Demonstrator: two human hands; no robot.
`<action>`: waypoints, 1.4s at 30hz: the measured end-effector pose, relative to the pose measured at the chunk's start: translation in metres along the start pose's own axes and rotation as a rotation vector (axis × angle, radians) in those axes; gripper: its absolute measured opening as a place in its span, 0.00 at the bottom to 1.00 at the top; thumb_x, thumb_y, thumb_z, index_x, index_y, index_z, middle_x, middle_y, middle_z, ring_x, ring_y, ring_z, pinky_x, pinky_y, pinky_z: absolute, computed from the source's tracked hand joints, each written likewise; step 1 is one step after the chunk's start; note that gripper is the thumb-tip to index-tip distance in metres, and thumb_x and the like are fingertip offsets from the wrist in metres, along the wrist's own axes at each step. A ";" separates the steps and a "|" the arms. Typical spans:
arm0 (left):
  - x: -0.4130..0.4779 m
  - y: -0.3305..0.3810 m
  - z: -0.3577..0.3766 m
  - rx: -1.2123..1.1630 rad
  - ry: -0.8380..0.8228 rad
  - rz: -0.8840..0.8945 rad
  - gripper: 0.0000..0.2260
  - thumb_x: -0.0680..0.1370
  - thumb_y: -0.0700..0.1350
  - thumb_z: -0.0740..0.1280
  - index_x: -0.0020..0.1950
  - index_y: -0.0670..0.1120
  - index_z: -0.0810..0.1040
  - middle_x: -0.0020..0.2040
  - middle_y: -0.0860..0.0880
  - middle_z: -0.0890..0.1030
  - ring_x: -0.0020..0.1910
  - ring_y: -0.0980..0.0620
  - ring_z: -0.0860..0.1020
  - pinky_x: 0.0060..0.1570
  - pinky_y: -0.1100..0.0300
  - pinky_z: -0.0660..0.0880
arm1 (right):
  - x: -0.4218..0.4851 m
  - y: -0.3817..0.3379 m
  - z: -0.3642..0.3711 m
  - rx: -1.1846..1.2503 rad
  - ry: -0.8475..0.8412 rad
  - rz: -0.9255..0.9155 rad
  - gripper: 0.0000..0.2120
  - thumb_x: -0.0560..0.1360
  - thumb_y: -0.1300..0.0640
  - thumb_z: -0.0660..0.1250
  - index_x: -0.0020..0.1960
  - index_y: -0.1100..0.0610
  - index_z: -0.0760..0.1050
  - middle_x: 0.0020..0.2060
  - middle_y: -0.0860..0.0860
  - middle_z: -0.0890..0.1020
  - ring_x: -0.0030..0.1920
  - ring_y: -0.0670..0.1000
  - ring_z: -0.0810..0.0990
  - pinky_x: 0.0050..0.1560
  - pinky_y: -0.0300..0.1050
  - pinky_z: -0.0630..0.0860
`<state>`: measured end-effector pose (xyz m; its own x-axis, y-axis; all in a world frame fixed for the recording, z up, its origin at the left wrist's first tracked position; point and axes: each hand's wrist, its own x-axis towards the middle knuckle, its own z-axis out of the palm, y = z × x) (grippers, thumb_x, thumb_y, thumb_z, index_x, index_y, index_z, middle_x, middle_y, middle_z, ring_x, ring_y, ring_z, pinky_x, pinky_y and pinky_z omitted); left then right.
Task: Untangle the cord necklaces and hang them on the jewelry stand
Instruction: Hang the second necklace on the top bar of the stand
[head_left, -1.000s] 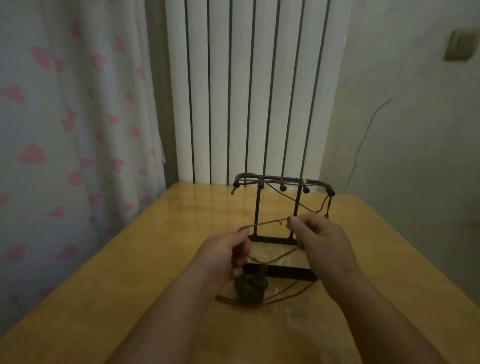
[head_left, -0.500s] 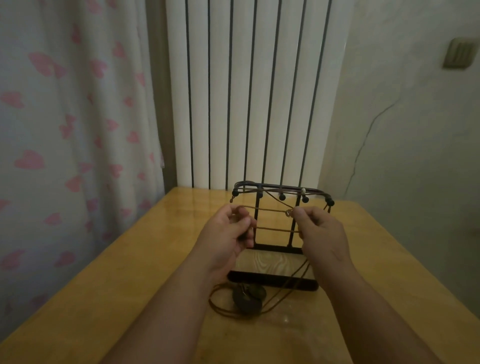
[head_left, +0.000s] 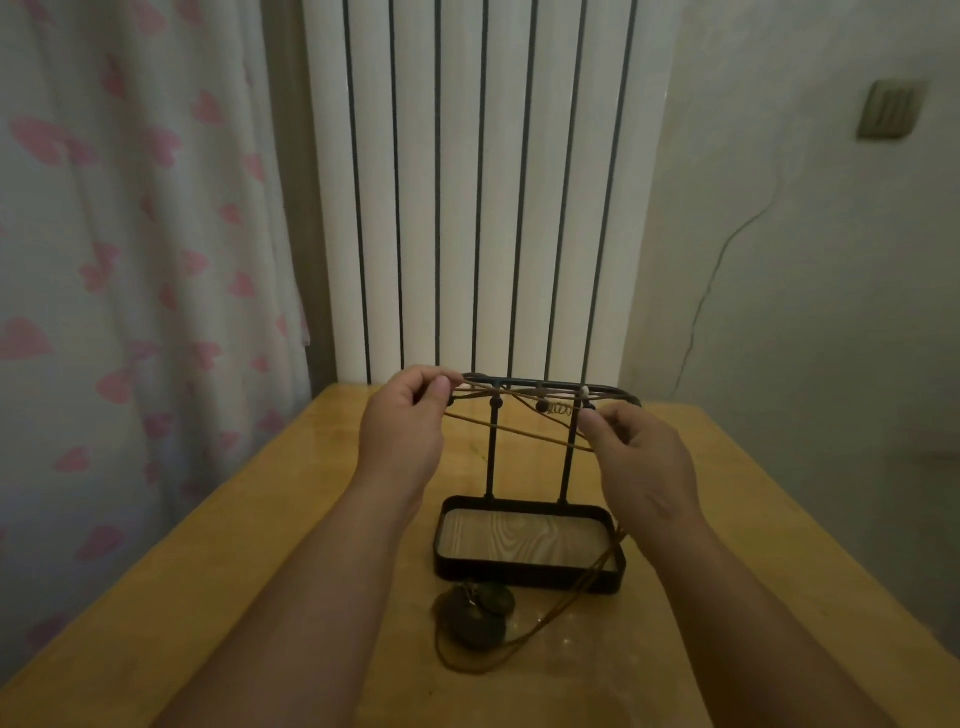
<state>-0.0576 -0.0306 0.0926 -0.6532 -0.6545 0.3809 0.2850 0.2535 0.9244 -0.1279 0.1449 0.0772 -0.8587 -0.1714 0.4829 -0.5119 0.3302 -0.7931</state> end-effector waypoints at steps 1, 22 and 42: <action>0.002 0.000 0.001 0.027 0.011 0.014 0.10 0.83 0.43 0.61 0.51 0.53 0.81 0.49 0.53 0.80 0.43 0.56 0.73 0.45 0.61 0.71 | 0.001 0.000 0.000 -0.011 0.009 -0.008 0.10 0.81 0.47 0.61 0.48 0.50 0.79 0.40 0.46 0.80 0.43 0.44 0.77 0.39 0.42 0.72; 0.023 -0.017 0.002 0.034 0.129 -0.031 0.02 0.79 0.41 0.68 0.50 0.47 0.78 0.48 0.49 0.80 0.43 0.54 0.79 0.40 0.63 0.77 | 0.014 0.010 0.005 -0.349 0.096 -0.034 0.09 0.81 0.45 0.59 0.49 0.48 0.73 0.35 0.44 0.76 0.38 0.48 0.76 0.40 0.53 0.78; 0.025 -0.014 -0.004 0.056 0.083 0.011 0.13 0.80 0.35 0.65 0.48 0.54 0.78 0.49 0.55 0.79 0.48 0.57 0.79 0.42 0.68 0.74 | 0.015 0.011 -0.001 -0.281 0.074 -0.052 0.07 0.82 0.49 0.57 0.50 0.50 0.72 0.36 0.46 0.76 0.37 0.47 0.75 0.39 0.54 0.77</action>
<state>-0.0747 -0.0531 0.0891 -0.5887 -0.7078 0.3905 0.2513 0.2988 0.9206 -0.1464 0.1469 0.0757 -0.8222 -0.1300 0.5541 -0.5196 0.5689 -0.6375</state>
